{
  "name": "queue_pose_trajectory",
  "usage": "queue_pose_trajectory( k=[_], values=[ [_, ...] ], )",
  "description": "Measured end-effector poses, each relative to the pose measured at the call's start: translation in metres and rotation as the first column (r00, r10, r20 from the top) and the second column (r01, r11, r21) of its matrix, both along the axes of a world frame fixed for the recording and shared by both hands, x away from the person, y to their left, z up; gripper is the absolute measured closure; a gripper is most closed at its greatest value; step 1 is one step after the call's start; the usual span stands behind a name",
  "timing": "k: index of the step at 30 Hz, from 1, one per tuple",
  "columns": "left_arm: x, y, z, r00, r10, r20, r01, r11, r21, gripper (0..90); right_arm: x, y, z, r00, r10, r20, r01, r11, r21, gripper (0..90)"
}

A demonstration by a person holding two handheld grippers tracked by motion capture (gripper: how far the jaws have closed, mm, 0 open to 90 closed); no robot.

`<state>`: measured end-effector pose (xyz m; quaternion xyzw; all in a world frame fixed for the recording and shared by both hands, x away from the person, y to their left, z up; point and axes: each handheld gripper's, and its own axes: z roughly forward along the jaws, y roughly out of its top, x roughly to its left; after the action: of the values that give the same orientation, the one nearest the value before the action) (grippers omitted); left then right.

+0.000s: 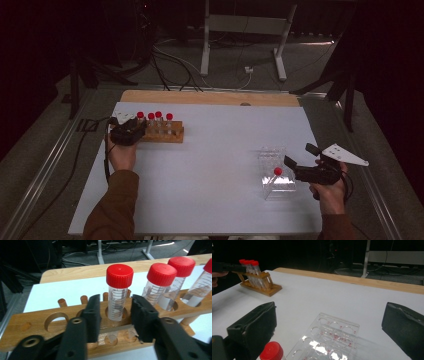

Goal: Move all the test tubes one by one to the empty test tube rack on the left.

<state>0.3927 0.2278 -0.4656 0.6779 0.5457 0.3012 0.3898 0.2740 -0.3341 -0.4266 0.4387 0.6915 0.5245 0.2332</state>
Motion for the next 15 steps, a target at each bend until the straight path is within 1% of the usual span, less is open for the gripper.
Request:
queue_pose_trajectory(
  k=[3, 6, 9, 11, 13, 15],
  values=[
    [-0.004, 0.002, 0.002, 0.9998, -0.005, 0.017, 0.005, 0.9996, -0.029, 50.4, -0.001, -0.001, 0.001, 1.0, 0.0, 0.002, 0.0, 1.0, 0.002, 0.0],
    [-0.007, 0.004, 0.003, 0.9996, -0.008, 0.027, 0.01, 0.9983, -0.058, 41.2, -0.001, 0.0, 0.001, 1.0, 0.002, 0.001, -0.002, 1.0, 0.001, 0.0],
    [-0.013, 0.006, 0.004, 0.9991, -0.023, 0.036, 0.026, 0.9954, -0.092, 38.7, -0.002, 0.001, 0.001, 1.0, 0.005, 0.003, -0.005, 1.0, -0.003, 0.0],
    [-0.017, 0.006, 0.005, 0.9988, -0.024, 0.043, 0.028, 0.994, -0.106, 32.8, -0.003, 0.001, 0.002, 0.9999, 0.012, 0.003, -0.012, 1.0, -0.003, 0.0],
    [-0.021, 0.006, 0.006, 0.9986, -0.018, 0.05, 0.024, 0.9929, -0.116, 23.8, -0.004, 0.002, 0.003, 0.9998, 0.021, 0.004, -0.021, 1.0, -0.008, 0.0],
    [-0.027, 0.007, 0.007, 0.9981, -0.02, 0.058, 0.028, 0.9907, -0.133, 17.6, -0.006, 0.003, 0.004, 0.9995, 0.031, 0.002, -0.031, 0.999, -0.009, 0.0]
  ],
)
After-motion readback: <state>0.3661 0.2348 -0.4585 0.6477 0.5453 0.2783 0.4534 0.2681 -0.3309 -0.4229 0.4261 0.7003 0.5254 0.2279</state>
